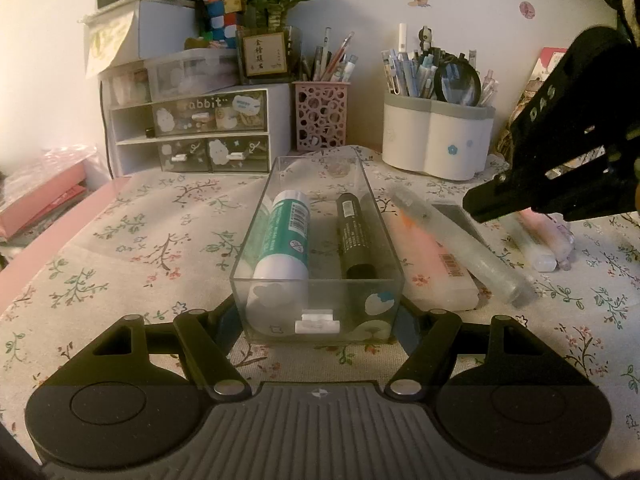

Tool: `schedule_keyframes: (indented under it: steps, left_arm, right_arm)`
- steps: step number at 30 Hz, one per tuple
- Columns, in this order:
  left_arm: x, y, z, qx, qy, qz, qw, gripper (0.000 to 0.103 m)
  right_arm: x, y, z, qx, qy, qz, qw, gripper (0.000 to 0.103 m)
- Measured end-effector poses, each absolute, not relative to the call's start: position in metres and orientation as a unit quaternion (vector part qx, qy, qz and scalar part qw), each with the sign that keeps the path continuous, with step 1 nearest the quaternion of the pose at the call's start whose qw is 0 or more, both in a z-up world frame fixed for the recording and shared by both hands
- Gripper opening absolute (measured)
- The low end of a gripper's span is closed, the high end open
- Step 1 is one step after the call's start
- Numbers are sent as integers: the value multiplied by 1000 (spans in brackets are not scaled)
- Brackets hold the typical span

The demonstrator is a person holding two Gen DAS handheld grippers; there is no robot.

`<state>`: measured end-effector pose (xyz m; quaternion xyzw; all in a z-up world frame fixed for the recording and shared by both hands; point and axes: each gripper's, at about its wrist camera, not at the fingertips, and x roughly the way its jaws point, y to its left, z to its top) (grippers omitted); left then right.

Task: Organize stationery
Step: 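Grasp the translucent white tube with the right gripper, then place the translucent tube into the clear box with the right gripper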

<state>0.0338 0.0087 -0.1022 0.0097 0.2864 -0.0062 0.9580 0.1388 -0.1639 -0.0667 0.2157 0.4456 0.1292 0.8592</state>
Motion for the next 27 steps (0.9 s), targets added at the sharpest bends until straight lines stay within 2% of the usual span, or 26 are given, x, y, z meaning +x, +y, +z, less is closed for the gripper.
schedule_keyframes:
  steps: [4, 6, 8, 12, 13, 27]
  left_arm:
    - [34, 9, -102, 10, 286, -6, 958, 72]
    - [34, 9, -102, 10, 286, -6, 958, 72]
    - [34, 9, -102, 10, 286, -6, 958, 72]
    - [34, 9, -102, 10, 286, -6, 958, 72]
    - [34, 9, -102, 10, 286, -6, 958, 72]
    - [35, 8, -102, 11, 286, -7, 958, 72]
  right_arm:
    - [138, -152, -63, 168, 443, 156, 867, 6]
    - [140, -142, -58, 126, 437, 163, 876, 15]
    - [142, -130, -56, 80, 436, 172, 880, 29]
    - [148, -109, -69, 18, 466, 173, 868, 26]
    - [149, -108, -72, 16, 469, 162, 868, 17]
    - [149, -143, -41, 214, 444, 163, 855, 16]
